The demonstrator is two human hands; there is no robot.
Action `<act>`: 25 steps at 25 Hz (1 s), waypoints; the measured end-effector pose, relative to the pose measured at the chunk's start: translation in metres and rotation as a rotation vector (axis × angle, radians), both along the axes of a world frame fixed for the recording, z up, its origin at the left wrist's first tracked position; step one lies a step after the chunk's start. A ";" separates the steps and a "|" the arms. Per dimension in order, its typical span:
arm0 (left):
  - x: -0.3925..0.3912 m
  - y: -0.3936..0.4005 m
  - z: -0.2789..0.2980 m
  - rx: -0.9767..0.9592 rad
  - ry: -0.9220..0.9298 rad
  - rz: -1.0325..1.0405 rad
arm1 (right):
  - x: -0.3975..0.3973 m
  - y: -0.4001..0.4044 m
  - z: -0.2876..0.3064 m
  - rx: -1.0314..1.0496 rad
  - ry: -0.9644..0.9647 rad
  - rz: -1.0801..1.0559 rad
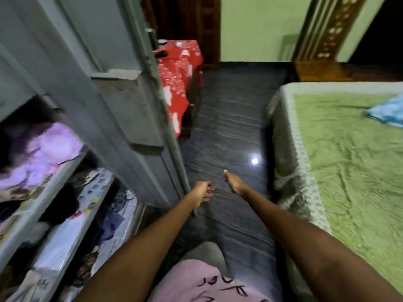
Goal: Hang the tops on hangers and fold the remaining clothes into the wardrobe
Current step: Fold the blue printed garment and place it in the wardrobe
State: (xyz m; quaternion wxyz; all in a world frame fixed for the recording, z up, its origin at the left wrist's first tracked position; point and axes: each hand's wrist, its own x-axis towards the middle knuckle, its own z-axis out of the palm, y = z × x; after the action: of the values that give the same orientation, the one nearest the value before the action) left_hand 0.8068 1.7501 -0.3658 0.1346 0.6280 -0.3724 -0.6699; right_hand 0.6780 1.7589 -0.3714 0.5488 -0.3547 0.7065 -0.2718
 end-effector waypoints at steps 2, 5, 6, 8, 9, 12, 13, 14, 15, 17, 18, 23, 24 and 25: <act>-0.060 -0.023 -0.005 0.002 0.029 -0.087 | -0.056 -0.004 -0.003 0.010 0.007 -0.154; -0.143 -0.065 -0.011 -0.010 0.047 -0.179 | -0.140 -0.016 -0.018 0.020 -0.032 -0.362; -0.165 -0.079 -0.010 -0.017 0.044 -0.204 | -0.165 -0.021 -0.022 0.035 -0.040 -0.444; -0.211 -0.112 -0.008 -0.038 0.051 -0.281 | -0.211 -0.036 -0.018 0.051 -0.039 -0.604; -0.235 -0.131 -0.007 -0.049 0.049 -0.318 | -0.232 -0.046 -0.014 0.054 -0.027 -0.654; -0.302 -0.186 -0.003 -0.067 0.034 -0.434 | -0.291 -0.081 -0.006 0.042 -0.048 -0.731; -0.323 -0.204 -0.001 -0.071 0.028 -0.483 | -0.308 -0.093 -0.001 0.043 -0.046 -0.761; -0.341 -0.220 0.002 -0.082 0.021 -0.527 | -0.324 -0.103 0.004 0.049 -0.035 -0.782; -0.359 -0.234 0.007 -0.089 0.006 -0.570 | -0.337 -0.113 0.009 0.047 -0.033 -0.798; -0.398 -0.265 0.011 -0.094 -0.020 -0.675 | -0.369 -0.135 0.016 0.056 -0.057 -0.836; -0.417 -0.280 0.011 -0.094 -0.026 -0.718 | -0.386 -0.146 0.018 0.061 -0.061 -0.854; -0.514 -0.350 0.011 -0.118 -0.060 -0.852 | -0.477 -0.202 0.008 0.075 -0.062 -0.958; -0.536 -0.366 0.010 -0.125 -0.063 -0.870 | -0.498 -0.216 0.003 0.067 -0.078 -0.982; -0.559 -0.382 0.009 -0.141 -0.070 -0.897 | -0.519 -0.231 -0.002 0.054 -0.088 -0.994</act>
State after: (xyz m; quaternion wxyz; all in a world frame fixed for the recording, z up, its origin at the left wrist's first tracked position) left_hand 0.2478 1.3685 -0.3570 -0.1392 0.4162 -0.6566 -0.6134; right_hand 0.1591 1.5281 -0.3732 0.3911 0.0513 0.7730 -0.4968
